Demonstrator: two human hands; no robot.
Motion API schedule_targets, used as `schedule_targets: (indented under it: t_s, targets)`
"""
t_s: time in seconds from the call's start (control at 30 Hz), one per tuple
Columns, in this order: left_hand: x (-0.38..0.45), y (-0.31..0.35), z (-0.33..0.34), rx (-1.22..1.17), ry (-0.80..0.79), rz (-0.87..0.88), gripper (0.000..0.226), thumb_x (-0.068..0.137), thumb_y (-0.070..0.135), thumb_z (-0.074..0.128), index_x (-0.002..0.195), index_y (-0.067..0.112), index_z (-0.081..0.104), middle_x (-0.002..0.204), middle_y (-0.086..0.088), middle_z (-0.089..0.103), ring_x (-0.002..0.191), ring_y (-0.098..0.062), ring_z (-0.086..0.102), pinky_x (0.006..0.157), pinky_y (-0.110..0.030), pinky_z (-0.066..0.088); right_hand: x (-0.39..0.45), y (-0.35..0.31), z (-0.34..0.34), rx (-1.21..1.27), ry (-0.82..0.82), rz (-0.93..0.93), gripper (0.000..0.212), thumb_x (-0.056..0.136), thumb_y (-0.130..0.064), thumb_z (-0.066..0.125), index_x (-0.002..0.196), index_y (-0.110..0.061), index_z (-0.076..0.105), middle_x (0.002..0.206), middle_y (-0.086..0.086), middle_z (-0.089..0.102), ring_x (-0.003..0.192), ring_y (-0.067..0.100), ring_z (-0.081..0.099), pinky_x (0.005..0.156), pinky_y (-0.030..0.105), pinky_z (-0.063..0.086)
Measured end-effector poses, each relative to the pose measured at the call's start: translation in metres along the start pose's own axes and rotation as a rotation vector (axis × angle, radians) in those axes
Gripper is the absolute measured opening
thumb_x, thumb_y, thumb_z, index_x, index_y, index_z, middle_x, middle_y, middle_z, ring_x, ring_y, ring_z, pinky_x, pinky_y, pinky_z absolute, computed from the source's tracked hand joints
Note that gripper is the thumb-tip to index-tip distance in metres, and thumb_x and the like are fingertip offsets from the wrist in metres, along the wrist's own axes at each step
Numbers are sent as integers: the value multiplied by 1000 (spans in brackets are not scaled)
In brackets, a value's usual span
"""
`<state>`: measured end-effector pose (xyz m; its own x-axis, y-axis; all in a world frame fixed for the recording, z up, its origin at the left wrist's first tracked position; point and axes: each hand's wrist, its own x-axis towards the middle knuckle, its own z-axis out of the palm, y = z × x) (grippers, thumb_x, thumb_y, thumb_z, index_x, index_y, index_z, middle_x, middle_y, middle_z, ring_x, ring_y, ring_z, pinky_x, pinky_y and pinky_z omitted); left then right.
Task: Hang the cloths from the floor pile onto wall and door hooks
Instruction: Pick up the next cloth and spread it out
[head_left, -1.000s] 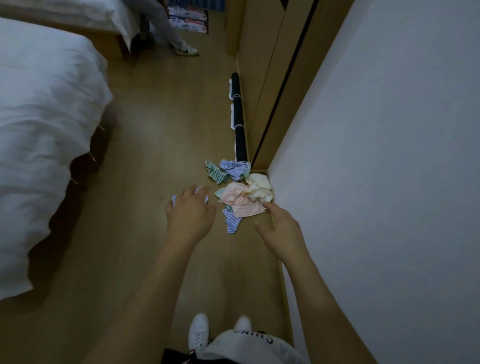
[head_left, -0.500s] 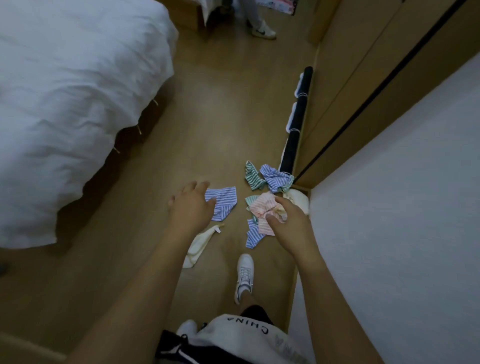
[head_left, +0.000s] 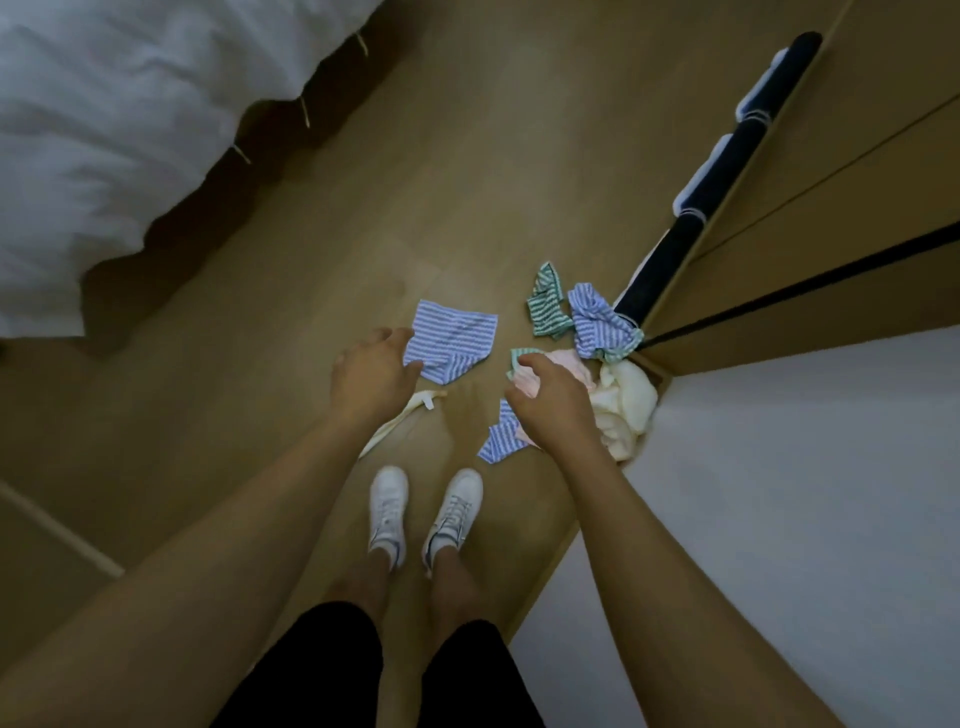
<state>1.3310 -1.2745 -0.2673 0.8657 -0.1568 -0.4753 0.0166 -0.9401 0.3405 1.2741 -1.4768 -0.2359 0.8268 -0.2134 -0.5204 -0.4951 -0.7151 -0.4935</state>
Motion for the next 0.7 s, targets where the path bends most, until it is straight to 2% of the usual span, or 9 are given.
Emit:
schedule_targets:
  t_s: [0.17, 0.43, 0.6, 0.7]
  targets:
    - [67, -40, 73, 28, -10, 21, 50, 96, 36, 53, 142, 18, 46, 139, -11, 51, 120, -35, 51, 100, -45, 41, 77, 32, 65, -76, -72, -45, 44, 87, -26, 62, 130, -22, 55, 130, 7, 59, 119, 25, 54, 92, 32, 42]
    - [186, -123, 219, 114, -84, 102, 49, 95, 37, 55, 140, 18, 48, 135, -11, 53, 117, -35, 53, 96, -45, 42, 202, 110, 205, -229, -171, -121, 42, 89, -25, 62, 130, -20, 56, 126, 9, 62, 115, 28, 58, 96, 38, 46]
    - [245, -159, 309, 159, -167, 175, 50, 92, 33, 55, 140, 19, 48, 135, -10, 53, 115, -34, 52, 94, -41, 40, 273, 155, 288, -320, -258, -180, 40, 91, -20, 59, 131, -17, 57, 127, 10, 61, 111, 28, 59, 90, 39, 48]
    - [279, -171, 356, 208, -241, 221, 52, 93, 37, 55, 142, 21, 45, 138, -8, 50, 120, -32, 50, 97, -40, 40, 311, 176, 332, -401, -336, -232, 40, 91, -15, 57, 131, -16, 56, 130, 10, 57, 117, 29, 54, 96, 37, 44]
